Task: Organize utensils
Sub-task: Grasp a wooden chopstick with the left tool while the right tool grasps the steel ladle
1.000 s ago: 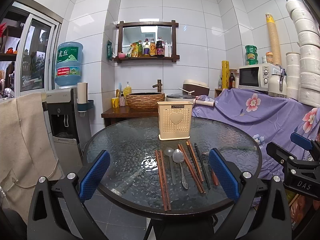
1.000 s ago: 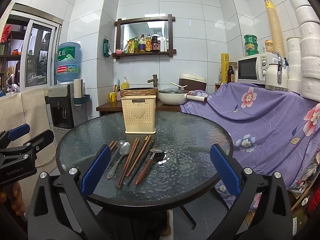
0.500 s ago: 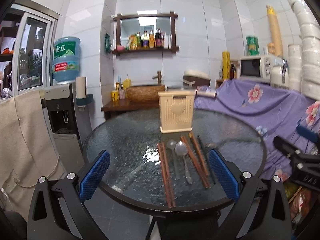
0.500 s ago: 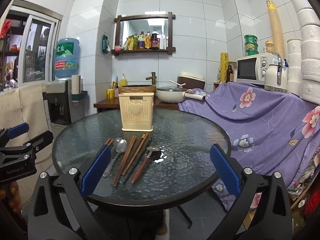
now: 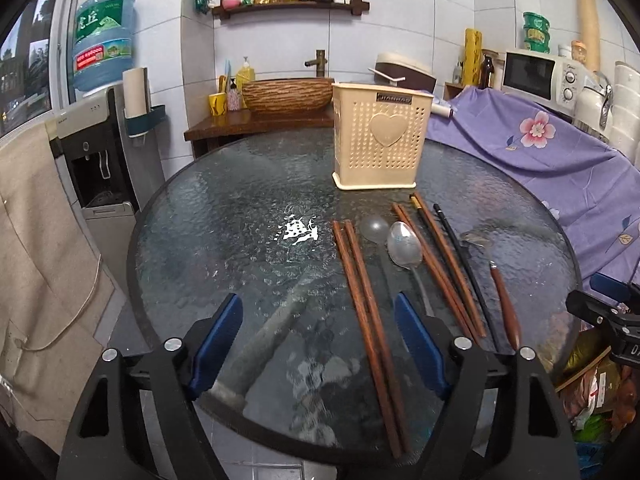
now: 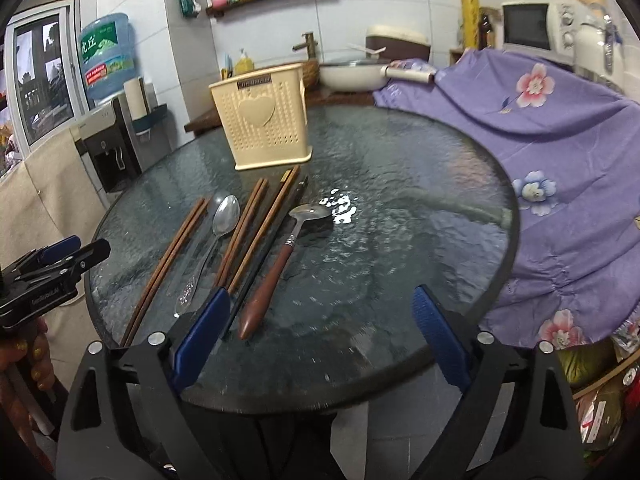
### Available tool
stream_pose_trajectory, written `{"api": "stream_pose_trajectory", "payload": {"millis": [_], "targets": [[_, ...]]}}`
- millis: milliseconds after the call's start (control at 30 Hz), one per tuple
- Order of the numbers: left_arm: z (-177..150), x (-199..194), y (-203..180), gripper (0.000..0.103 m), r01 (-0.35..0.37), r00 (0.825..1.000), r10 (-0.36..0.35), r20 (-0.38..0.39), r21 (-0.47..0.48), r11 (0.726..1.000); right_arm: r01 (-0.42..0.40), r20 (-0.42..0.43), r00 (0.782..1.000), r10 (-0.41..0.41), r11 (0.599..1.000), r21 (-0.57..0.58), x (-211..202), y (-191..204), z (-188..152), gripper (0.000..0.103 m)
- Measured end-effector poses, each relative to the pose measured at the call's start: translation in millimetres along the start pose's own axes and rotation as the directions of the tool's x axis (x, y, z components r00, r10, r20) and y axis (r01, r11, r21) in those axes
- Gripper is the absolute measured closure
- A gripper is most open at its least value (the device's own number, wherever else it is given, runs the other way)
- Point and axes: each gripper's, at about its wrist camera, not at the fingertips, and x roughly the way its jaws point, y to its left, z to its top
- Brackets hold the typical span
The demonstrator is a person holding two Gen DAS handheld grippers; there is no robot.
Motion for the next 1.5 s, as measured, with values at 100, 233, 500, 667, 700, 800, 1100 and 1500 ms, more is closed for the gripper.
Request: {"api": "stream_pose_trajectory", "payload": {"millis": [100,233,500,667,700,800,1100,1500], "targets": [[8,23,0,0.035,0.001,0.999,0.001,-0.051,0.036,0.999,-0.007,-0.057,0.998,0.007,1.0,0.003,28,1,17,0.019],[22,52,6,0.041,0.046,0.991,-0.043,-0.13,0.023,0.999,-0.007,-0.121,0.993,0.007,1.0,0.003,63,5,39,0.026],[39,82,7,0.049,0.102,0.976,-0.097,-0.194,0.016,0.995,0.023,-0.231,0.973,-0.017,1.0,0.021,110,8,58,0.038],[43,96,12,0.049,0.122,0.965,-0.124,-0.229,-0.021,0.992,0.029,-0.278,0.96,-0.021,0.999,0.025,126,8,63,0.044],[43,99,14,0.05,0.121,0.964,-0.125,-0.237,-0.029,0.992,0.037,-0.282,0.959,-0.031,0.999,0.017,129,8,64,0.045],[44,105,13,0.05,0.11,0.962,-0.111,-0.248,-0.02,0.994,0.053,-0.281,0.958,-0.05,0.999,0.005,134,9,67,0.05],[51,120,8,0.053,0.117,0.956,-0.112,-0.271,-0.001,0.993,0.05,-0.282,0.958,-0.05,0.999,-0.005,143,13,75,0.052],[59,140,-4,0.06,0.072,0.95,-0.045,-0.31,0.078,0.994,0.073,-0.289,0.954,-0.082,0.996,-0.04,147,24,74,0.052]]}}
